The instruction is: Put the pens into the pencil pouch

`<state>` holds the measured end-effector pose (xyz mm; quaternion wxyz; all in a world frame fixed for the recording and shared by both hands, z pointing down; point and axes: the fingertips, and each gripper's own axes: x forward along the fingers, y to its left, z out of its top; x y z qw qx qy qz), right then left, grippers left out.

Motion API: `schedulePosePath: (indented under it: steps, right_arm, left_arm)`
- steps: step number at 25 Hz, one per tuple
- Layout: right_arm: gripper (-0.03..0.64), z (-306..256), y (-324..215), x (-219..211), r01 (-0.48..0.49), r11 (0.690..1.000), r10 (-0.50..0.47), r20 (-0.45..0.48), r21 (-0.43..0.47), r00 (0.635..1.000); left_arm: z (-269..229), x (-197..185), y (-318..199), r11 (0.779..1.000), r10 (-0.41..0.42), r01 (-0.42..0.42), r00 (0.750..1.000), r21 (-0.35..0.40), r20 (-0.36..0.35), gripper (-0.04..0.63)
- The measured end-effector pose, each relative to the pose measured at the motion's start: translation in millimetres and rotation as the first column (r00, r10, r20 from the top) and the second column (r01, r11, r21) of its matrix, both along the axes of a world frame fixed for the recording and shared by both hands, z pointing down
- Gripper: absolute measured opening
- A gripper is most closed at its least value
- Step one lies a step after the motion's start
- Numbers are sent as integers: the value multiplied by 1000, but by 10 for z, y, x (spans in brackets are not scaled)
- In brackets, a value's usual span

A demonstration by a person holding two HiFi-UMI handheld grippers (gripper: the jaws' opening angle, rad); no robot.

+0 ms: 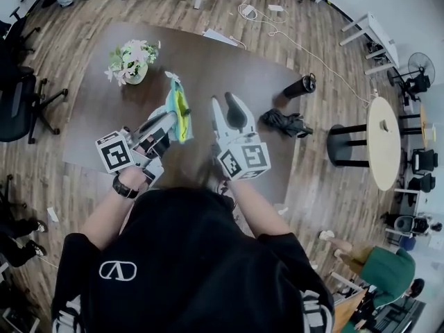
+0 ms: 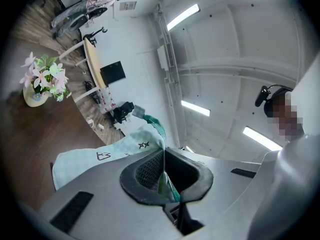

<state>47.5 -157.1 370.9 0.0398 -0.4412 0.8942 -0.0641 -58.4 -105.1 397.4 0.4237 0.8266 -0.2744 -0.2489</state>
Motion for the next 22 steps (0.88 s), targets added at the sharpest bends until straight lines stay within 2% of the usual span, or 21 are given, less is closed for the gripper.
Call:
schedulePosePath:
  steps: [3, 6, 9, 12, 15, 19, 20, 22]
  right_arm:
    - [176, 491, -234, -17, -2, 992, -10, -95, -125, 995]
    - [179, 993, -402, -139, 7, 975, -51, -196, -222, 979]
    - [179, 1547, -539, -357, 27, 946, -129, -298, -324, 946]
    - [179, 2188, -579, -605, 50, 887, -249, -386, -458, 888]
    - [179, 2834, -547, -776, 37, 810, -360, -446, -585, 820]
    - [179, 3636, -343, -930, 5, 657, -499, -430, -754, 752]
    - [179, 3769, -366, -941, -9, 648, -514, -445, -762, 734]
    - [178, 3992, -501, -875, -67, 664, -513, -519, -745, 684]
  left_arm:
    - [36, -162, 62, 999, -35, 35, 999, -16, -12, 11]
    - [91, -286, 115, 998, -65, 65, 998, -19, 5, 11]
    - [142, -365, 160, 996, -84, 84, 996, -29, 4, 11]
    - [192, -413, 222, 994, -100, 99, 995, -49, -13, 11]
    - [219, -459, 268, 992, -114, 112, 993, -61, -18, 11]
    - [291, -578, 301, 989, -135, 134, 991, -69, -8, 11]
    - [310, -607, 303, 988, -138, 137, 990, -70, -9, 11]
    - [336, -651, 312, 987, -144, 143, 989, -75, -12, 11]
